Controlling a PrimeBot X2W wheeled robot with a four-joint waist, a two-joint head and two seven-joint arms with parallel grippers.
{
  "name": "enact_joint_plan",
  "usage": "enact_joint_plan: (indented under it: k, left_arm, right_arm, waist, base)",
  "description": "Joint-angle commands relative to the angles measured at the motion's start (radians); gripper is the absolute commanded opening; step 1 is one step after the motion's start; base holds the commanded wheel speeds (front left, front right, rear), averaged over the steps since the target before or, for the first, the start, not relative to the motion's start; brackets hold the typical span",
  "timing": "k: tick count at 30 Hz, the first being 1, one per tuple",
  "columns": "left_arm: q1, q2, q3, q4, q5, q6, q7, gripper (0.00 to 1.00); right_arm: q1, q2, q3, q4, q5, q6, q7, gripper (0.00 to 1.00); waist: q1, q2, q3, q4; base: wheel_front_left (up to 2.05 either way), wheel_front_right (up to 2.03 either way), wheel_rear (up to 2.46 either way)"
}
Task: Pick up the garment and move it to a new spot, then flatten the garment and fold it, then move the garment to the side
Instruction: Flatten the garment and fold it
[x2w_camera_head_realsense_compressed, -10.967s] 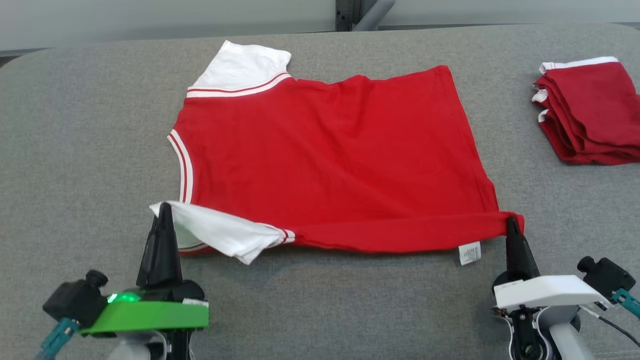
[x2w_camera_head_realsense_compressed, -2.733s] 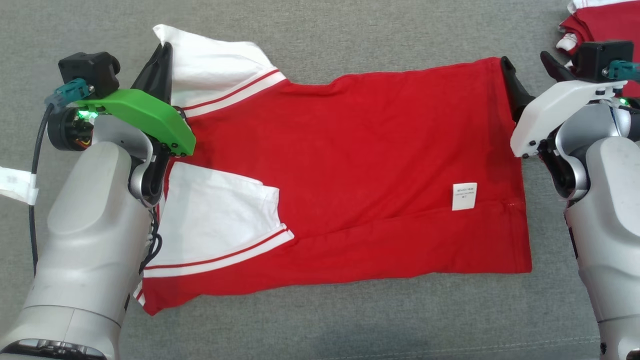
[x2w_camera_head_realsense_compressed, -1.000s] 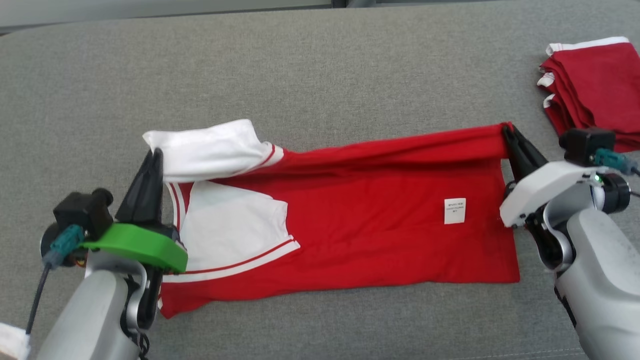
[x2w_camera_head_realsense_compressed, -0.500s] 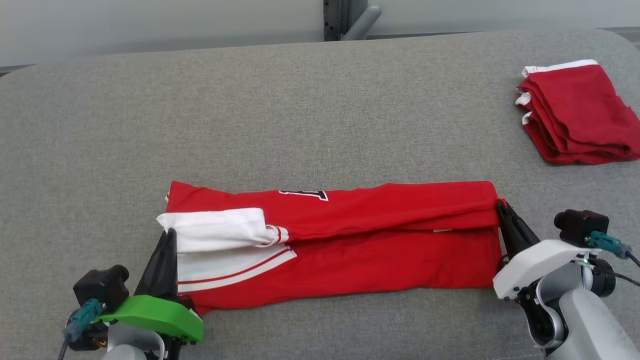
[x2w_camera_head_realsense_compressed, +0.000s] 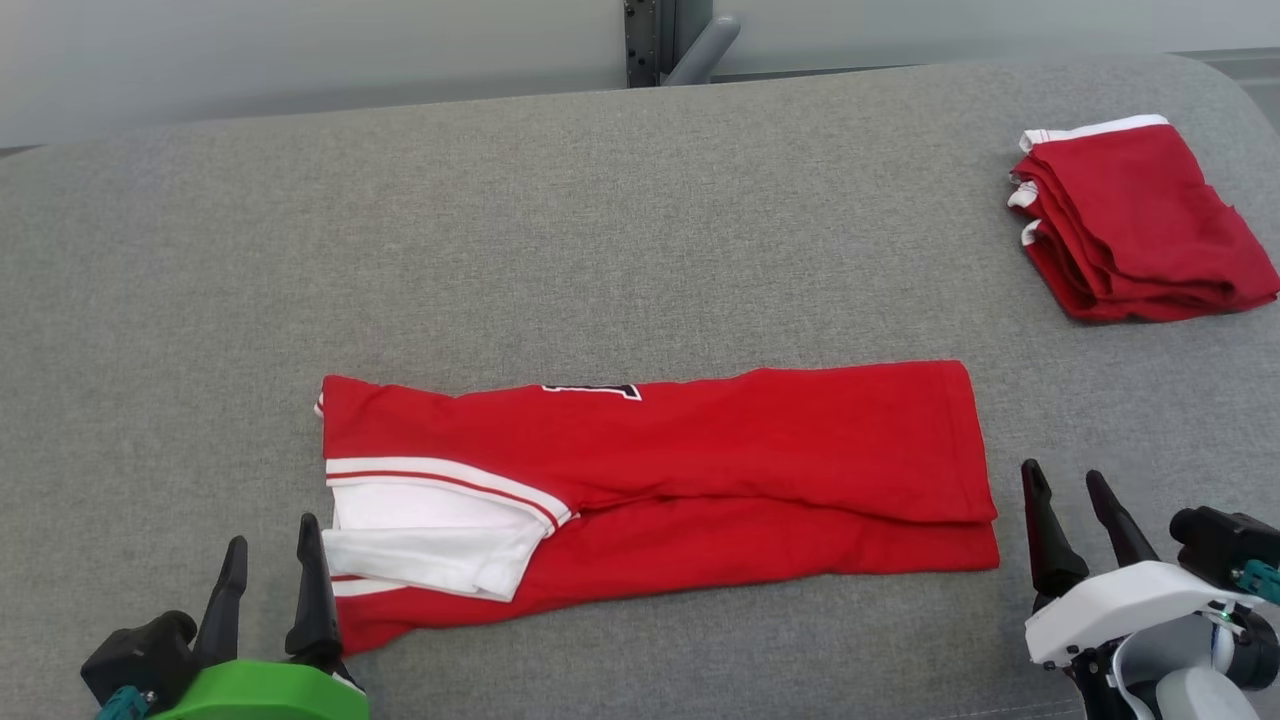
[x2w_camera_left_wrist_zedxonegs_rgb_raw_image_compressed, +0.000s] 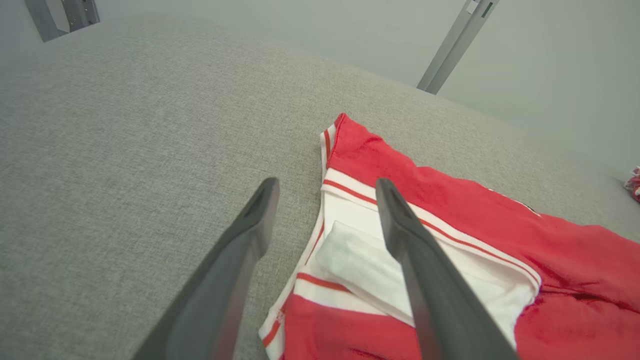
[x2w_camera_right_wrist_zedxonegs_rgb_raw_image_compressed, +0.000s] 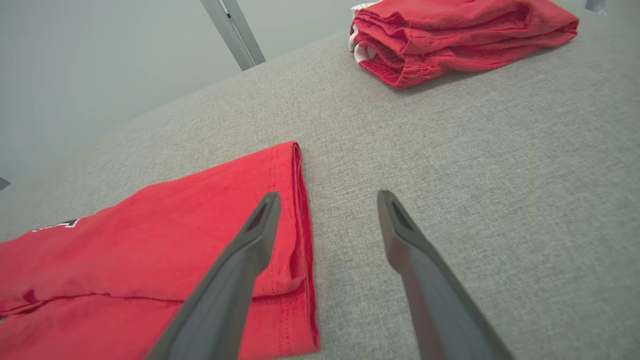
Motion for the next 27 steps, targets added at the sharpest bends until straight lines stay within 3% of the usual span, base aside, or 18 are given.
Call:
enact_joint_plan:
  k: [1, 14, 27]
  left_arm:
    - [0.023, -0.003, 0.018, -0.018, 0.014, 0.009, -0.004, 1.00]
    - [-0.007, -0.039, 0.017, -0.078, 0.152, 0.009, -0.004, 1.00]
    - [-0.014, -0.075, 0.019, -0.070, 0.196, 0.000, -0.004, 1.00]
  right_arm:
    - [0.023, 0.006, -0.019, -0.018, -0.010, -0.002, -0.002, 1.00]
    - [0.023, 0.033, -0.039, -0.041, -0.065, -0.002, 0.050, 1.00]
    - [-0.115, 0.010, -0.041, 0.199, -0.144, -0.001, 0.143, 1.00]
  waist:
    - [0.0001, 0.0014, -0.004, -0.003]
    - [0.0001, 0.0014, -0.049, 0.006]
    - [0.0001, 0.0014, -0.048, 0.086]
  base:
    - [0.00, 0.00, 0.00]
    - [0.00, 0.00, 0.00]
    - [0.00, 0.00, 0.00]
